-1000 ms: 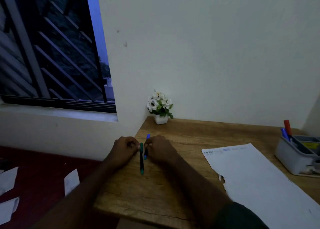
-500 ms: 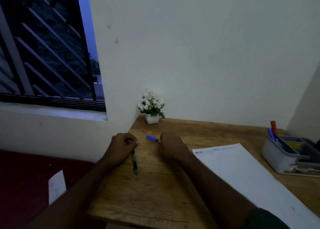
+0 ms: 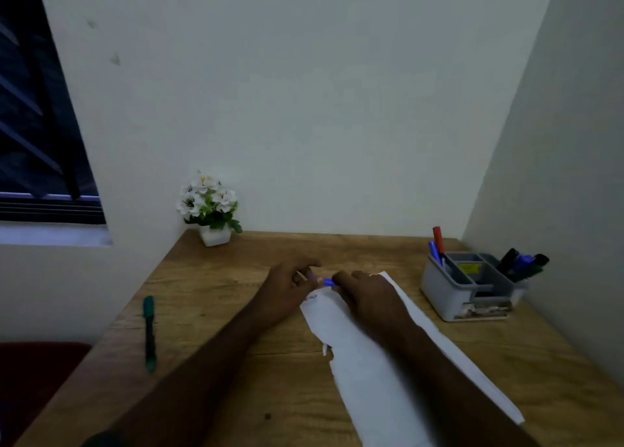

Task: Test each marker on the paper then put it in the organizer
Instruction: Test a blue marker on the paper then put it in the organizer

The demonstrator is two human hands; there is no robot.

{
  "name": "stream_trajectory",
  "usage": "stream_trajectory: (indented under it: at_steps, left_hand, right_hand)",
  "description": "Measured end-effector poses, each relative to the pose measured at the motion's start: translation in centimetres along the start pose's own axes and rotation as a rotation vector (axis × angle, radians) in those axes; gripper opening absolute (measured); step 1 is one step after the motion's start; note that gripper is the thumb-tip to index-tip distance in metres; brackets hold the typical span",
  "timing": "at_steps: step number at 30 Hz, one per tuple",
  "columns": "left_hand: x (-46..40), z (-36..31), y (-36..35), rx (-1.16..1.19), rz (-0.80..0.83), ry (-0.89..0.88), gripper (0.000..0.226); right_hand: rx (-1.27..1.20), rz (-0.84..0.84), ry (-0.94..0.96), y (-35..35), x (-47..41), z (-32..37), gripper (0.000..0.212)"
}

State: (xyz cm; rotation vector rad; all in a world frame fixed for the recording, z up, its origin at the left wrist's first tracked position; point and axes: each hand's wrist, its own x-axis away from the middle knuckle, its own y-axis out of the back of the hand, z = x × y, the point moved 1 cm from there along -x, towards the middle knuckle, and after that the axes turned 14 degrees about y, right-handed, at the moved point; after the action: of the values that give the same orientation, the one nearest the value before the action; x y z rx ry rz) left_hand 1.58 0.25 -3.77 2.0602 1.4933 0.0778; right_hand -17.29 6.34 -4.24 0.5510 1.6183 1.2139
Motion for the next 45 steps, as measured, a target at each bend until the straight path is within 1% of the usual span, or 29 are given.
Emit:
stream_trajectory:
  at_steps: [3, 5, 7, 10, 15, 17, 18, 19, 20, 21, 22, 24, 26, 27, 29, 30, 32, 34, 35, 36, 38, 42, 45]
  left_hand:
    - [-1.1, 0.0, -1.6, -0.016, 0.060, -0.014, 0.016]
    - [-1.5, 0.1, -1.8, 0.002, 0.067, -0.018, 0.013]
    - [-1.7, 0.2, -1.6, 0.017, 0.075, -0.020, 0.011]
    - [-1.9, 0.3, -1.3, 0.056, 0.118, 0.002, 0.011]
    - [-1.9, 0.1, -1.2, 0.061, 0.153, 0.004, 0.011]
    - [-1.9, 0.2, -1.1, 0.067, 0.118, 0.031, 0.011]
    - [-2.0, 0.4, -0.9, 0.056, 0.068, 0.046, 0.011]
    - [-2.0, 0.6, -0.6, 0.032, 0.010, 0.055, 0.011]
    - [-2.0, 0.8, -0.3, 0.006, -0.035, 0.059, 0.010]
    - [-2.0, 1.0, -0.1, -0.014, -0.059, 0.064, 0.010]
    - [-2.0, 1.1, 0.0, -0.032, -0.066, 0.070, 0.009]
    - [-1.9, 1.1, -0.1, -0.076, -0.058, 0.075, 0.010]
    - [-1.9, 0.8, -0.5, -0.138, -0.036, 0.063, 0.012]
    - [-1.9, 0.7, -0.7, -0.168, -0.019, 0.061, 0.013]
    - [-2.0, 0.6, -0.9, -0.219, 0.018, 0.072, 0.014]
    - [-2.0, 0.6, -1.0, -0.236, 0.036, 0.072, 0.014]
    - [-1.9, 0.8, -1.2, -0.249, 0.074, 0.058, 0.010]
    - [-1.8, 1.0, -1.2, -0.252, 0.114, 0.055, 0.007]
    - [-1.8, 1.1, -1.2, -0.246, 0.134, 0.060, 0.008]
    - [-1.9, 1.3, -1.2, -0.239, 0.148, 0.066, 0.010]
    - [-2.1, 1.7, -1.2, -0.241, 0.150, 0.080, 0.018]
    - [-2.4, 2.1, -1.2, -0.238, 0.154, 0.105, 0.034]
    - [-2.4, 2.3, -1.3, -0.234, 0.151, 0.122, 0.037]
  right_hand:
    - [-0.043, -0.034, -0.016, -0.5, -0.4, -0.7, 0.012]
    - [-0.085, -0.039, -0.014, -1.1, -0.7, -0.8, 0.019]
    - [-0.069, -0.049, 0.017, -1.4, -0.8, -0.9, 0.023]
    - [-0.054, -0.067, 0.054, -1.6, -0.5, -0.9, 0.016]
    - [0.008, -0.136, 0.046, -0.9, -0.1, -1.0, 0.031]
    - [-0.009, -0.164, 0.012, -0.7, 0.1, -1.2, 0.030]
    - [-0.017, -0.190, 0.002, -0.6, 0.2, -1.3, 0.028]
    - [-0.044, -0.224, -0.005, -0.2, 0.3, -1.4, 0.034]
    - [-0.099, -0.263, 0.001, 0.1, 0.4, -1.5, 0.046]
    - [-0.156, -0.305, 0.017, 0.5, 0.4, -1.8, 0.053]
    - [-0.203, -0.353, 0.040, 0.8, 0.5, -1.9, 0.054]
    - [-0.312, -0.460, 0.033, 1.0, 0.6, -2.1, 0.047]
    - [-0.539, -0.544, -0.054, 0.8, 0.6, -1.7, 0.042]
    - [-0.639, -0.554, -0.093, 0.6, 0.7, -1.4, 0.042]
    - [-0.734, -0.537, -0.121, 0.3, 0.7, -0.9, 0.039]
    - [-0.748, -0.518, -0.117, 0.1, 0.7, -0.7, 0.030]
    - [-0.684, -0.484, -0.101, -0.1, 0.8, -0.4, 0.008]
    - [-0.692, -0.443, -0.152, -0.4, 1.0, -0.3, 0.032]
    - [-0.751, -0.382, -0.229, -0.3, 1.1, -0.2, 0.042]
    - [-0.847, -0.329, -0.303, -0.3, 1.2, -0.2, 0.045]
    - [-0.956, -0.281, -0.364, -0.4, 1.4, -0.3, 0.039]
    - [-0.773, -0.284, -0.284, 0.7, 0.7, -1.1, 0.014]
    - [-0.752, -0.284, -0.310, 0.9, -0.1, -1.7, 0.018]
